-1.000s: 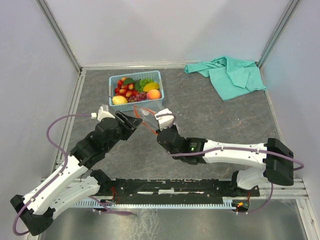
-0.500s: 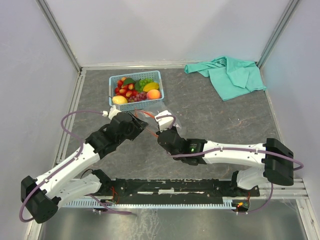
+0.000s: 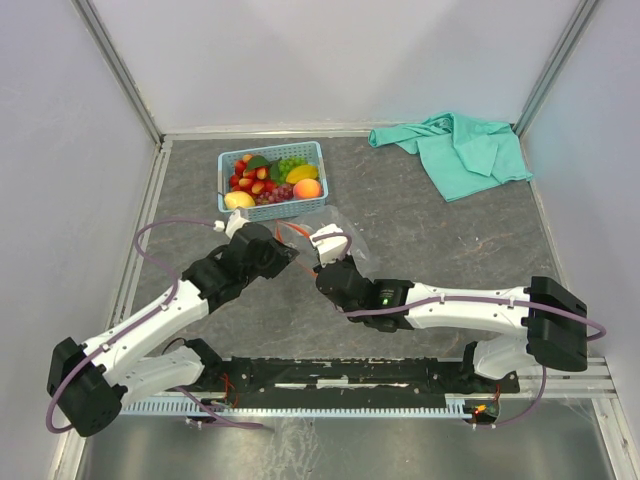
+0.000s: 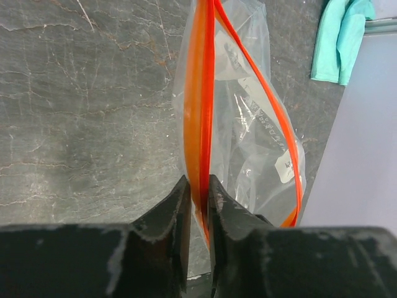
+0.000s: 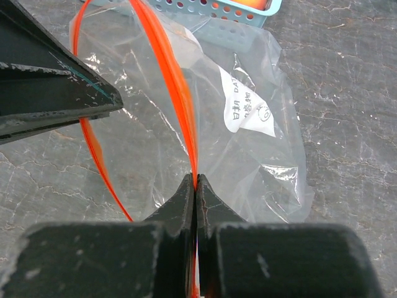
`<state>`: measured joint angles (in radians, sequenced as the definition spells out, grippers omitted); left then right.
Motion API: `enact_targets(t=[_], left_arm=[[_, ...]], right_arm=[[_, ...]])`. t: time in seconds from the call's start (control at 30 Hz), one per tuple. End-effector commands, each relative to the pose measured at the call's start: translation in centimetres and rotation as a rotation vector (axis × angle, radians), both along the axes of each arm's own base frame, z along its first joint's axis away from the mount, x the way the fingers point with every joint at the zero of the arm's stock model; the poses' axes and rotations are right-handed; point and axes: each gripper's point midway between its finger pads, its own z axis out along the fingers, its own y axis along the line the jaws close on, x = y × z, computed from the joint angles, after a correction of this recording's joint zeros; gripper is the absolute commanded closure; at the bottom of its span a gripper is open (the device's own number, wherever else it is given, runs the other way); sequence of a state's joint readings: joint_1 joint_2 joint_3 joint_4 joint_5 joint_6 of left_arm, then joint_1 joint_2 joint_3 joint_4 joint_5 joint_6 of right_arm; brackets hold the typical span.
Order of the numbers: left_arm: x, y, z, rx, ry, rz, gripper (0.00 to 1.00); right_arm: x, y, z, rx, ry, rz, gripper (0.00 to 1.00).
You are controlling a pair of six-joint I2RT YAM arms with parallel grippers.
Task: Place the food in the zip-top bag and seal the zipper
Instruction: Open the zipper of the food storage bag.
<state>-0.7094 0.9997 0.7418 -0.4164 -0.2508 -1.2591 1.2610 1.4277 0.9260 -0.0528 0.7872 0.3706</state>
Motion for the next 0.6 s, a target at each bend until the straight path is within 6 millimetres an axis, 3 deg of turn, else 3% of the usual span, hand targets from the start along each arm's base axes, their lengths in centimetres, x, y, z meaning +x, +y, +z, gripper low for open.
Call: enact_targets(t=[0.0,0.17,0.33,0.57], left_arm=[[0.5,-0.8,1.5,-0.026,-0.061,-0.034,0.82],[0.1,-0.8,1.9,-0.038,-0.078,-0.045,0.97],[-0.1,-0.4,2.4,-0.043,-0.112,-0.046,0.97],[-0.3,-0.7,2.9,-0.038,-0.128,-0.079,0.97]], right_arm=[[0.4,0.4,1.0,0.054,-0.013,-0.023,0.96],[0.3,0.2,0.7,0.055,-0.002,-0.036,0.90],[0.9,0.4,1.8,0.018,-0.032,-0.045,0.73],[2.7,0.6,3.6,-0.035,-0.063,-0.069,0.65]])
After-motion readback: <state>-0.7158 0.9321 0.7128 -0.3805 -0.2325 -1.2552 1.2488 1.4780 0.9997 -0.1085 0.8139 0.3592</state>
